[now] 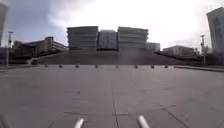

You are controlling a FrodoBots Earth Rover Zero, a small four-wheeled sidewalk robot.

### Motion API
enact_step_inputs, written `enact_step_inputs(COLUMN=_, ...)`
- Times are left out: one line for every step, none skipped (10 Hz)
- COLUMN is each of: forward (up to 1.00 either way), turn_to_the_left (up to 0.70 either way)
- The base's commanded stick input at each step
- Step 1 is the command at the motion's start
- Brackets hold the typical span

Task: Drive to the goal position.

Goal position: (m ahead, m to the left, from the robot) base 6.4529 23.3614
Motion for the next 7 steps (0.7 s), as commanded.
enact_step_inputs(forward=1.00, turn_to_the_left=0.00)
enact_step_inputs(forward=1.00, turn_to_the_left=0.00)
enact_step_inputs(forward=1.00, turn_to_the_left=0.00)
enact_step_inputs(forward=1.00, turn_to_the_left=0.00)
enact_step_inputs(forward=1.00, turn_to_the_left=-0.15)
enact_step_inputs(forward=1.00, turn_to_the_left=-0.27)
enact_step_inputs(forward=1.00, turn_to_the_left=-0.27)
